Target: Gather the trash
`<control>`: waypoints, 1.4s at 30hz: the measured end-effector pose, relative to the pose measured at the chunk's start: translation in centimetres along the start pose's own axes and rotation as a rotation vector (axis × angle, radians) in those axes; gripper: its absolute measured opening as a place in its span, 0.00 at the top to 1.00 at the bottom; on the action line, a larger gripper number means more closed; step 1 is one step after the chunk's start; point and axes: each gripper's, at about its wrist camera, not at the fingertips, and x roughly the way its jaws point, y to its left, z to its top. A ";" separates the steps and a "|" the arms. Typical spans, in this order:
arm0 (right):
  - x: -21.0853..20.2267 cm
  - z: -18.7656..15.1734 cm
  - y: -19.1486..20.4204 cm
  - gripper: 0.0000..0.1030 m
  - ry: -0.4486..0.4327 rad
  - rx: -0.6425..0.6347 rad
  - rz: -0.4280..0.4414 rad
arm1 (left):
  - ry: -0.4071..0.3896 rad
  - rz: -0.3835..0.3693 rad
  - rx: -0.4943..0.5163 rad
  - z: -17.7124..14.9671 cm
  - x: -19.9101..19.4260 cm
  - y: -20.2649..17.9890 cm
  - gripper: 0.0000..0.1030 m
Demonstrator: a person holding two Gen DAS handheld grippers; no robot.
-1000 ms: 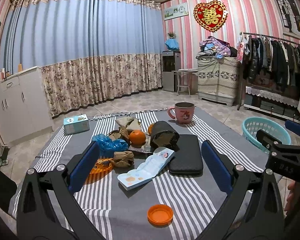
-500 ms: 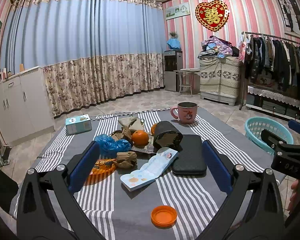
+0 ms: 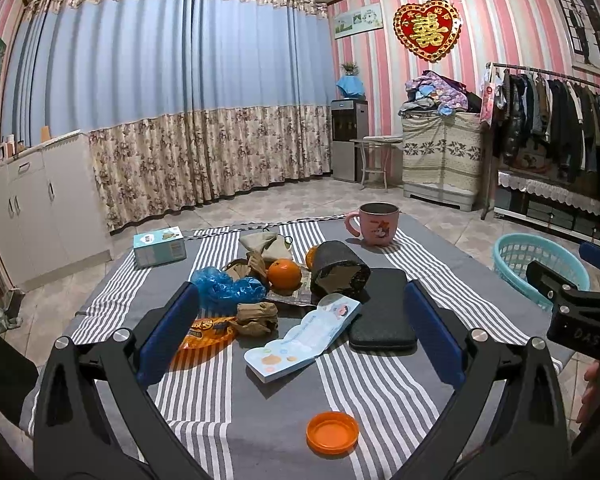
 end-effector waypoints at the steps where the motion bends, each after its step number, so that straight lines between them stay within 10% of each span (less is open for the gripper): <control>1: 0.0 0.0 0.0 0.04 -0.001 -0.002 0.001 | -0.003 0.001 0.001 0.0 0.0 0.0 0.05; 42: 2.3 -0.8 -1.1 0.04 0.061 0.034 0.020 | 0.049 0.023 -0.017 -0.6 1.3 2.6 0.05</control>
